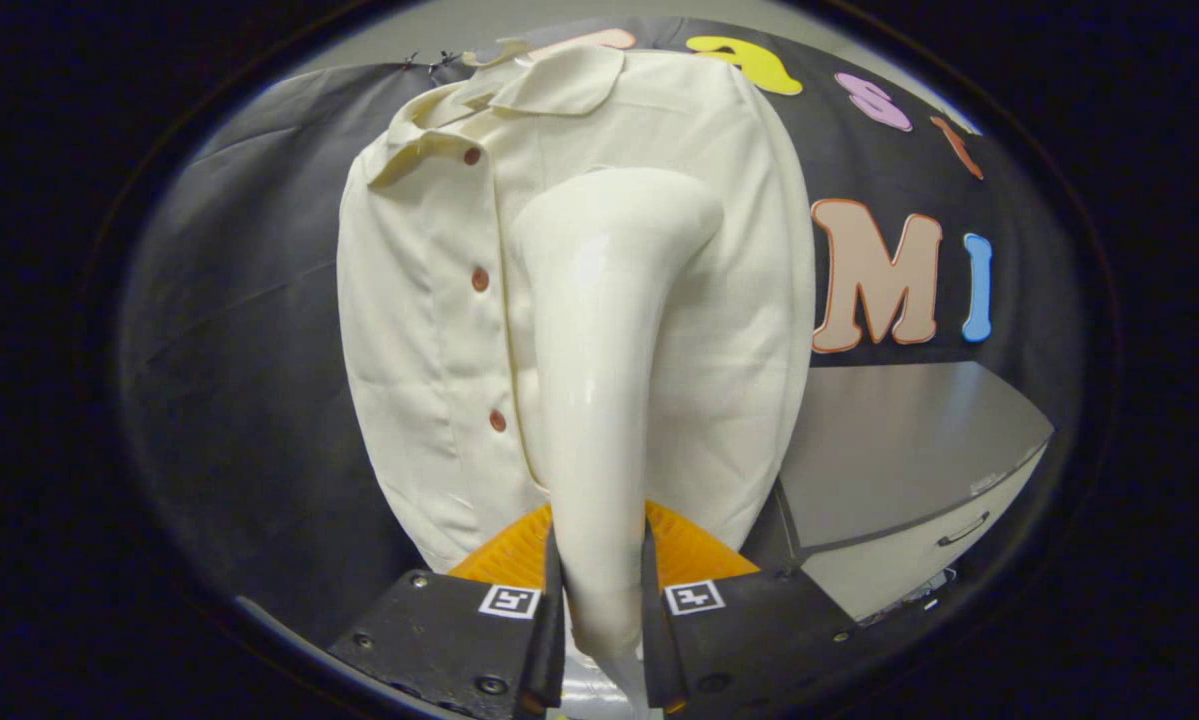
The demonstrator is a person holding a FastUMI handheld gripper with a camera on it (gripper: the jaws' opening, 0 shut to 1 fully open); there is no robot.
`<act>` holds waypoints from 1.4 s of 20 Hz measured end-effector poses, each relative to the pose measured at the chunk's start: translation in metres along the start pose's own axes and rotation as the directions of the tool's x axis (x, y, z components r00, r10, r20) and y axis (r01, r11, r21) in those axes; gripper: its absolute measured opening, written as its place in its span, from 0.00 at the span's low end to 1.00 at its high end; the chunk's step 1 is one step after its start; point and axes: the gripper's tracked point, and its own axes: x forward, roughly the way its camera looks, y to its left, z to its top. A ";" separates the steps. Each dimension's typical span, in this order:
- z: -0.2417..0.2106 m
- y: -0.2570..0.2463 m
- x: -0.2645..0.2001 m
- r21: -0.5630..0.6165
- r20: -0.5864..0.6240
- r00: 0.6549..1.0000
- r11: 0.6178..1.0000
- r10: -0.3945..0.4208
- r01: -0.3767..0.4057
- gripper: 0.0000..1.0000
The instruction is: Iron the clothes twice with a garment steamer, once on the left side and once on the right side.
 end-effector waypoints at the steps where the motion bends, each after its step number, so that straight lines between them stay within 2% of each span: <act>1: -0.008 -0.001 0.004 0.001 -0.015 1.000 1.000 0.003 -0.003 0.31; 7: -0.058 -0.001 0.013 0.054 -0.100 0.995 0.998 0.026 -0.020 0.31; 17: -0.144 -0.002 0.017 0.035 -0.224 0.974 0.999 0.037 -0.030 0.32; 28: -0.181 -0.019 0.013 0.078 -0.268 0.962 0.997 0.047 -0.027 0.32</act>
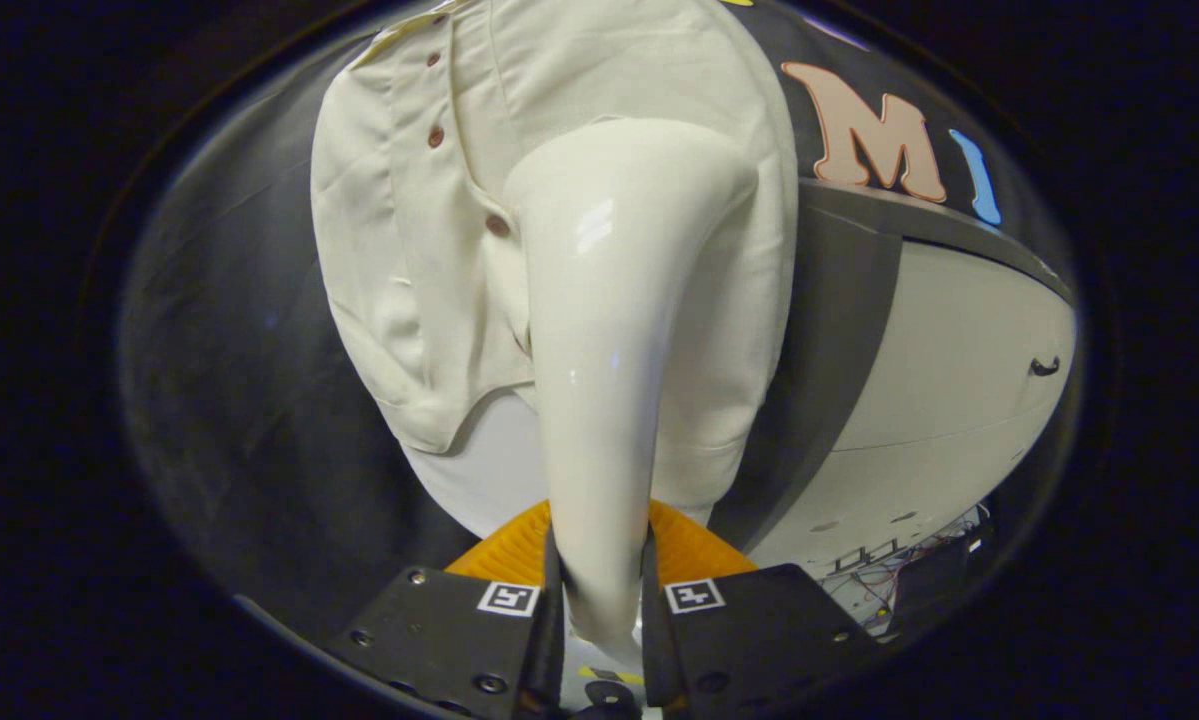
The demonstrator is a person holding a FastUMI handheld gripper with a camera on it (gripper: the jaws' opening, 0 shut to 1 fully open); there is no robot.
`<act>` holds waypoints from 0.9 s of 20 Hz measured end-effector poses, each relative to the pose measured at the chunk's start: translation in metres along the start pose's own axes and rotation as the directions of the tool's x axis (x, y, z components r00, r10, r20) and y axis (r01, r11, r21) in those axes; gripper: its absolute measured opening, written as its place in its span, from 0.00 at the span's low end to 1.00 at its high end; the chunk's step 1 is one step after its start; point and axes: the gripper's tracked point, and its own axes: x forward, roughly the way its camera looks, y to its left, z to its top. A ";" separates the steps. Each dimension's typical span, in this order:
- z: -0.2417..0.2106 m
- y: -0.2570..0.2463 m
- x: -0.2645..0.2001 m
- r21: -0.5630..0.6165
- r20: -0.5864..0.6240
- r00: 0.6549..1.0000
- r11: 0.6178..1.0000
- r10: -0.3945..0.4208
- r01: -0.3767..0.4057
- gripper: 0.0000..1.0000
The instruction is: Iron the clothes twice with a garment steamer, once on the left side and once on the right side.
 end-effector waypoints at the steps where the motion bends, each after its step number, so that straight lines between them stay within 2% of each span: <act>1: -0.006 -0.003 -0.001 0.003 -0.013 1.000 1.000 -0.003 0.003 0.32; 8: -0.048 -0.008 -0.002 -0.069 -0.070 0.998 0.998 -0.006 0.001 0.32; 14: -0.049 -0.007 -0.019 -0.043 -0.064 0.998 0.999 0.013 -0.016 0.32; 18: -0.038 -0.011 -0.048 -0.028 -0.027 1.000 1.000 0.012 -0.012 0.32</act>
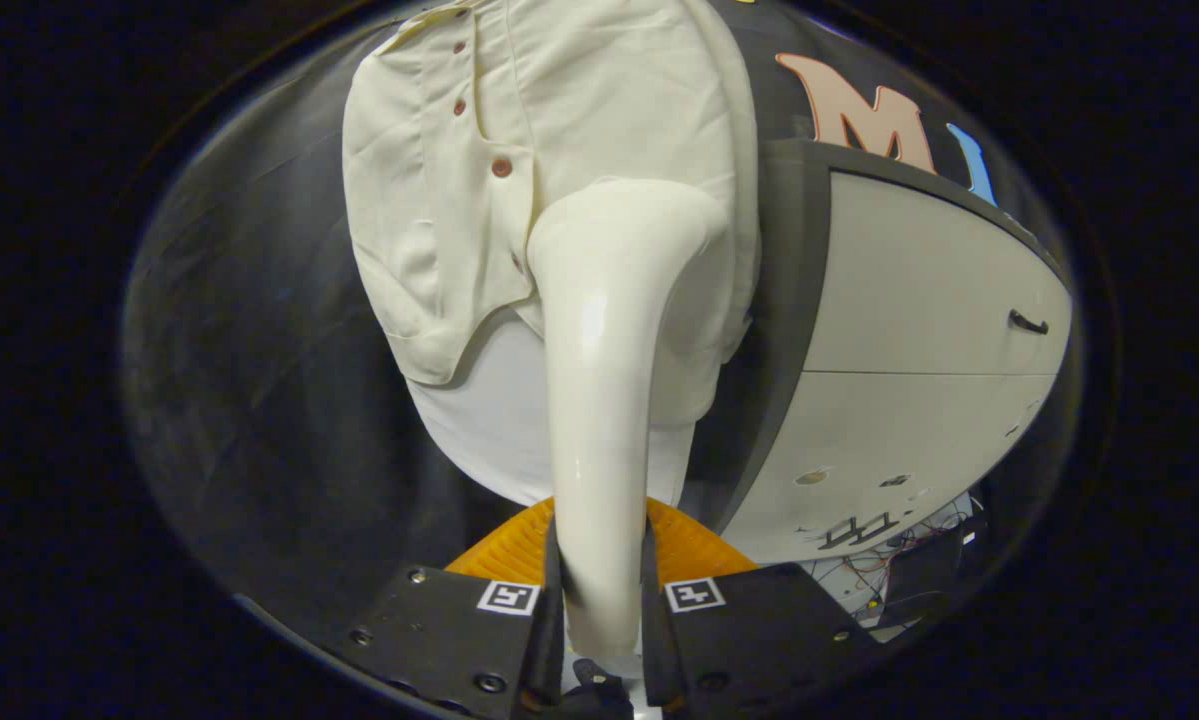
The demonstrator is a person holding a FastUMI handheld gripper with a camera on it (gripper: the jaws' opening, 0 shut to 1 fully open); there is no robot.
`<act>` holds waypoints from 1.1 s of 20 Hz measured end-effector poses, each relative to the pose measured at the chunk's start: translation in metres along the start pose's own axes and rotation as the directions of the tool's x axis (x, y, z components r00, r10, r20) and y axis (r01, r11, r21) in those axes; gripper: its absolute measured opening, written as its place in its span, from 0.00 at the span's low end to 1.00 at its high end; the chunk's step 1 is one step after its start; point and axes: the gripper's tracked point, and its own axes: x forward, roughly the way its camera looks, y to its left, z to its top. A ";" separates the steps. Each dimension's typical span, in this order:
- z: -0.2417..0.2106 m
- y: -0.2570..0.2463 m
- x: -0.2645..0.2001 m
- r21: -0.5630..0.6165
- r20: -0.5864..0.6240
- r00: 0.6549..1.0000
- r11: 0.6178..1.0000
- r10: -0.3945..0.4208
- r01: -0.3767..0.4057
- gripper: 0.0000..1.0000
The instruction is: Iron the clothes twice with a garment steamer, once on the left side and once on the right side.
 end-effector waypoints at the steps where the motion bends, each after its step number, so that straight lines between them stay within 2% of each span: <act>1: 0.003 -0.002 -0.010 0.005 0.015 1.000 1.000 -0.007 0.007 0.32; 7: 0.024 -0.009 -0.082 0.039 0.115 0.989 0.995 -0.095 0.091 0.32; 12: 0.038 0.006 -0.159 0.067 0.195 0.967 0.986 -0.164 0.154 0.32; 17: 0.034 0.026 -0.252 0.078 0.272 0.939 0.978 -0.208 0.194 0.31; 22: 0.045 0.037 -0.341 0.098 0.362 0.907 0.977 -0.213 0.190 0.31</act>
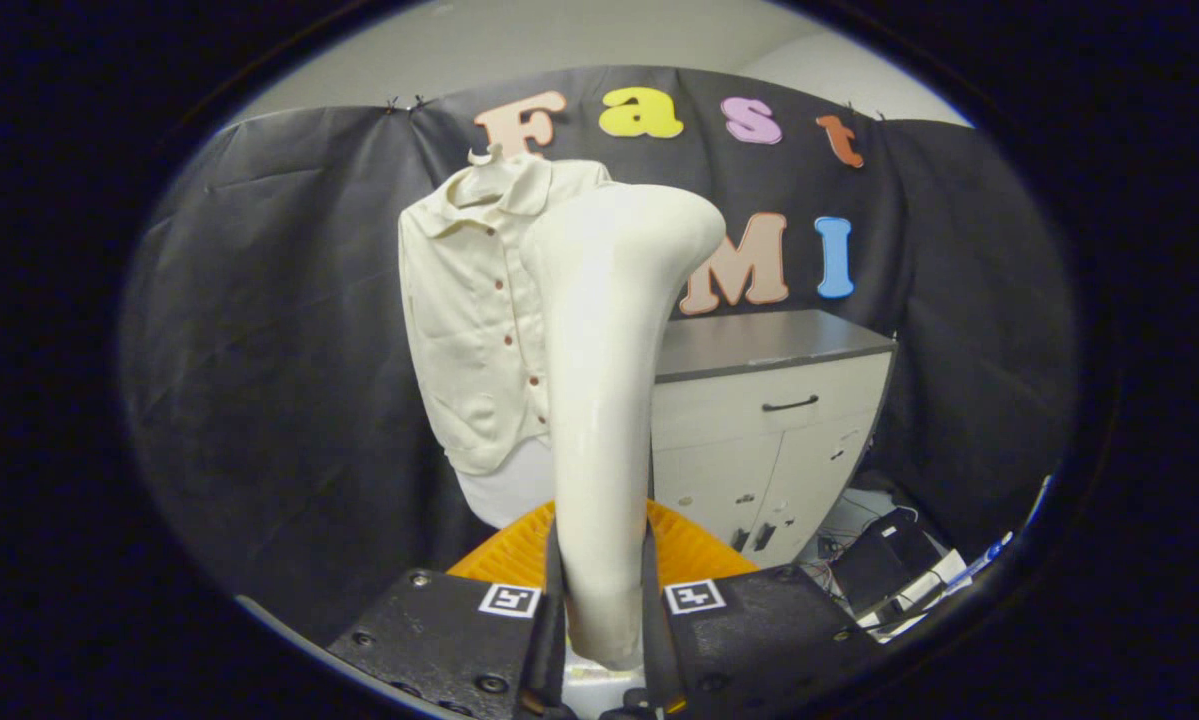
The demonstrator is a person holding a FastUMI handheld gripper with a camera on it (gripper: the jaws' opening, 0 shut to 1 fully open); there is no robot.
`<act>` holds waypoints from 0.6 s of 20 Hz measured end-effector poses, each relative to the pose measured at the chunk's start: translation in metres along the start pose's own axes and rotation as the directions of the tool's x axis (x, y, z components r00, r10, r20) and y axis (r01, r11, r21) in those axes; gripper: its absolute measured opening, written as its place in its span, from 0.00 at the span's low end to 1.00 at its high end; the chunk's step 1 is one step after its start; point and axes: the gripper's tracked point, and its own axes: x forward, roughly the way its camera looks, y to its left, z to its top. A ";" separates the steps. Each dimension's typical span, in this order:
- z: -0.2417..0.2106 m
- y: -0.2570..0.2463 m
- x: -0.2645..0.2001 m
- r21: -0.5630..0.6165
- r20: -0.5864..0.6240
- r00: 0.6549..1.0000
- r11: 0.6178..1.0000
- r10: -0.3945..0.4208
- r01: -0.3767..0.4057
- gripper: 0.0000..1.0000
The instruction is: Iron the clothes twice with a garment steamer, once on the left side and once on the right side.
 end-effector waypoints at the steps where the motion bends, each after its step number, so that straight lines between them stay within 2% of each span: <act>1: 0.005 0.000 -0.011 -0.004 0.018 1.000 1.000 0.006 -0.006 0.31; 4: 0.019 -0.003 -0.043 -0.012 0.069 0.997 0.999 0.030 -0.029 0.31; 12: 0.016 -0.030 -0.103 -0.012 0.115 0.990 0.996 0.085 -0.085 0.31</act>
